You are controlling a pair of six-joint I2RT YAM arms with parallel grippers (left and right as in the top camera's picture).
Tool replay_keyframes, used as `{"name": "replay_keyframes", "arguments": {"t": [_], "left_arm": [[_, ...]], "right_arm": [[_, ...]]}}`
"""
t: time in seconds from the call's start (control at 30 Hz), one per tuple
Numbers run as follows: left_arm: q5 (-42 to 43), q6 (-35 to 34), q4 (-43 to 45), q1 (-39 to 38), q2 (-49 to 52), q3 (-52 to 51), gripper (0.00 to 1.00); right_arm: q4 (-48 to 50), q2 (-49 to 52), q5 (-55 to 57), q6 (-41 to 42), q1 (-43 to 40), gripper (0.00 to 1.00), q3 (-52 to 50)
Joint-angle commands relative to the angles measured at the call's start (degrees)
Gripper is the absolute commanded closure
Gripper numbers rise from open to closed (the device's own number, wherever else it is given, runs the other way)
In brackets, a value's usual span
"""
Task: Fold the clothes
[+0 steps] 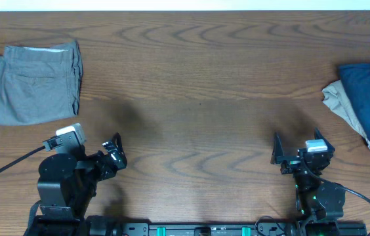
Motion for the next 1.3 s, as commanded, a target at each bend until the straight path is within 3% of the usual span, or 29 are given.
{"name": "replay_keyframes", "arguments": {"t": [0.0, 0.23, 0.6, 0.8, 1.0, 1.27], "left_arm": [[-1.6, 1.5, -0.5, -0.2, -0.9, -0.9, 0.02], [-2.6, 8.6, 2.3, -0.2, -7.2, -9.8, 0.02], [-2.6, 10.7, 31.8, -0.2, -28.2, -36.6, 0.02], [-4.5, 12.8, 50.0, -0.2, -28.0, -45.3, 0.02], [-4.7, 13.7, 42.2, -0.1, -28.0, -45.1, 0.02], [-4.8, 13.7, 42.2, -0.1, -27.8, -45.1, 0.02]], "right_arm": [[-0.2, 0.0, 0.6, -0.7, 0.6, 0.01, -0.1], [-0.2, 0.0, 0.6, -0.7, 0.6, 0.01, -0.1], [-0.2, 0.0, 0.6, -0.7, 0.6, 0.01, -0.1], [-0.2, 0.0, 0.6, -0.7, 0.6, 0.01, -0.1], [-0.2, 0.0, 0.6, -0.7, 0.6, 0.01, -0.1], [-0.2, 0.0, 0.6, -0.7, 0.6, 0.01, -0.1]]}}
